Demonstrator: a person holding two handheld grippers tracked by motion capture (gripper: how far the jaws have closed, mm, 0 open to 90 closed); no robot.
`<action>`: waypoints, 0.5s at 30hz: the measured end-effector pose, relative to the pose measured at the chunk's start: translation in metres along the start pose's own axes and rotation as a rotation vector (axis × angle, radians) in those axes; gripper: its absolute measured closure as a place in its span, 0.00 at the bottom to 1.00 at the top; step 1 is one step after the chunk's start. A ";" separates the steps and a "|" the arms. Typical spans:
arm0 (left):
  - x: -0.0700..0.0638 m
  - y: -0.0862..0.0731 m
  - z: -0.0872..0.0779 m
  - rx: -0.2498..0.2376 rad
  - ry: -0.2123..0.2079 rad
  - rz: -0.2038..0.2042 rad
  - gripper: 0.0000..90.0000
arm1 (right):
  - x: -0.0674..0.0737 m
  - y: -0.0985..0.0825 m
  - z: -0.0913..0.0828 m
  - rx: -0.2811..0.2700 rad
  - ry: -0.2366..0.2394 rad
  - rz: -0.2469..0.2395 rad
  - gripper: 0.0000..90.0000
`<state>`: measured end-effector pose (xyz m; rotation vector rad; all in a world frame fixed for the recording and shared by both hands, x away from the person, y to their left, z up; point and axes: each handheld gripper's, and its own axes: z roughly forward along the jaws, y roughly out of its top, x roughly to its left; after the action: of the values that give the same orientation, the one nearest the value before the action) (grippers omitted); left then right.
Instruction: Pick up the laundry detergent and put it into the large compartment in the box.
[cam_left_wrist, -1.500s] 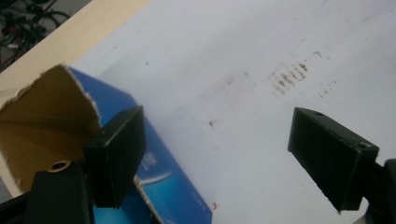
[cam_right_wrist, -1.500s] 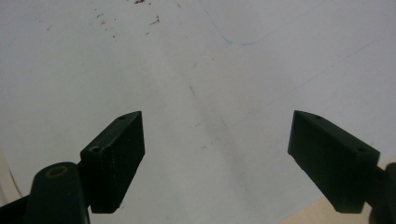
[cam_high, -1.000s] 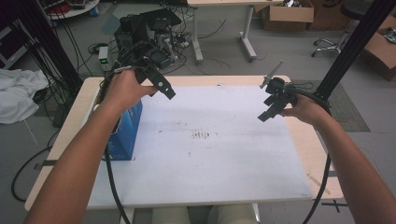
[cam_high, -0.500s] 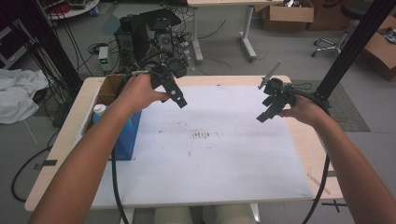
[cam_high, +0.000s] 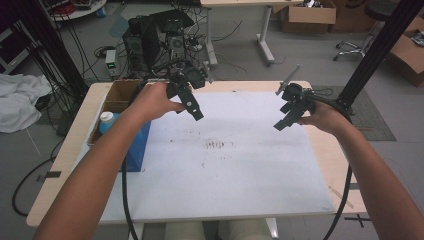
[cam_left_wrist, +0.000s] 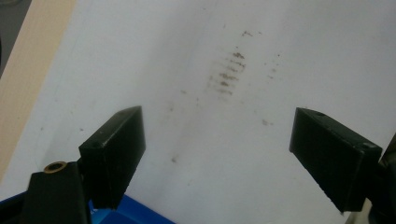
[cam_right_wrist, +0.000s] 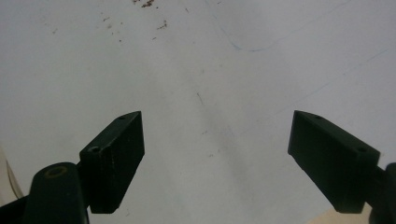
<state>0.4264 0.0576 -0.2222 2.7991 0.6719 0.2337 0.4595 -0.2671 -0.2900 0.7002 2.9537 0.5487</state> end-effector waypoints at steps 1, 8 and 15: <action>0.000 0.000 0.001 0.002 -0.003 0.000 0.21 | 0.000 0.000 0.000 -0.001 0.000 -0.001 0.20; 0.000 0.000 0.003 0.011 -0.011 -0.002 0.21 | 0.002 0.002 0.002 0.008 0.005 -0.005 0.20; 0.000 -0.001 0.003 0.014 -0.009 0.001 0.21 | 0.003 0.002 0.002 0.008 0.003 -0.008 0.20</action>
<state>0.4270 0.0577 -0.2248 2.8118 0.6730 0.2179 0.4584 -0.2635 -0.2912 0.6892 2.9621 0.5385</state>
